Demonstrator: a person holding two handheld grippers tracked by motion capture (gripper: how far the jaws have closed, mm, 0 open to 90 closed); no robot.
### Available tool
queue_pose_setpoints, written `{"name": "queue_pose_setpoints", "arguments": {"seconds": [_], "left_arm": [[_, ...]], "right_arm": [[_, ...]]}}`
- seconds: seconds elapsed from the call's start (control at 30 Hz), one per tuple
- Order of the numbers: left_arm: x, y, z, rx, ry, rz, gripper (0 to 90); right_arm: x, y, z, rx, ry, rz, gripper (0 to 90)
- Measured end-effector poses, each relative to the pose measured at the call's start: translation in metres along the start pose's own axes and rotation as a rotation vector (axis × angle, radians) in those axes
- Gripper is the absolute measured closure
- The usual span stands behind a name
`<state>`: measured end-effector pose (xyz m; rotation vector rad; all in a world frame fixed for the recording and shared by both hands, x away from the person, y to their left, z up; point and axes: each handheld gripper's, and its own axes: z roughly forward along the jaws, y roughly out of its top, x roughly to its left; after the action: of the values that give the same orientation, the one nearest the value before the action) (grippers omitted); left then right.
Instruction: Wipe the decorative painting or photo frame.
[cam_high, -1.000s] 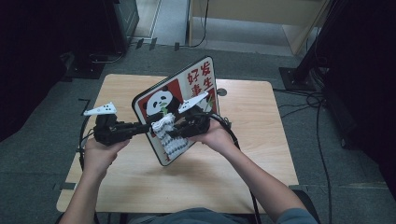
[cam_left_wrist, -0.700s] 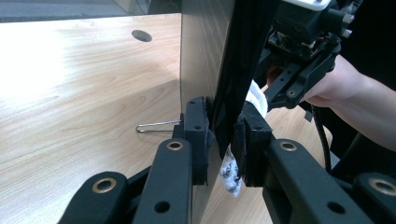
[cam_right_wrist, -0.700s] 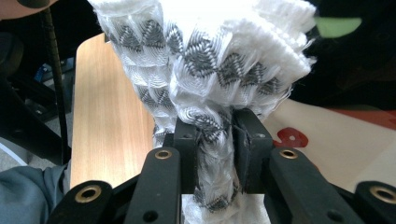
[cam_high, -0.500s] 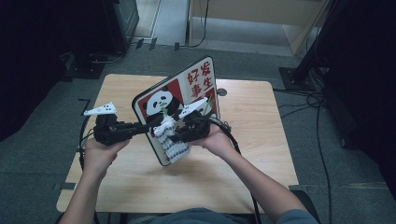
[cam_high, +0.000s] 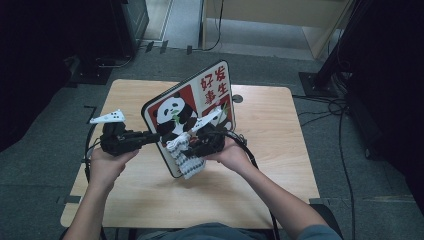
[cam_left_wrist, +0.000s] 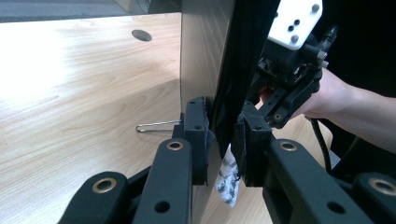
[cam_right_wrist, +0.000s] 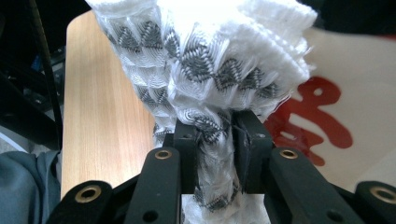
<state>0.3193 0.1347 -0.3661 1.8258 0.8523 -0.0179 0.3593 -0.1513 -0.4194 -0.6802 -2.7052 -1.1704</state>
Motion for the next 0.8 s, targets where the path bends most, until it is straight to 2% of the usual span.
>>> {"name": "queue_pose_setpoints", "arguments": {"seconds": [0.17, 0.4, 0.6, 0.8], "left_arm": [[0.000, 0.000, 0.000, 0.000, 0.000, 0.000, 77.5], [0.000, 0.000, 0.000, -0.001, -0.001, -0.001, 77.5], [0.000, 0.000, 0.000, -0.002, -0.001, -0.003, 77.4], [0.001, 0.000, 0.000, -0.001, -0.001, -0.006, 77.3]], "right_arm": [[0.000, -0.004, 0.004, 0.026, -0.004, 0.001, 73.8], [0.000, -0.010, 0.009, 0.030, -0.002, -0.011, 73.8], [-0.003, -0.016, 0.015, 0.038, 0.013, -0.033, 73.8], [-0.004, -0.020, 0.019, 0.060, 0.023, -0.026, 73.9]]}}
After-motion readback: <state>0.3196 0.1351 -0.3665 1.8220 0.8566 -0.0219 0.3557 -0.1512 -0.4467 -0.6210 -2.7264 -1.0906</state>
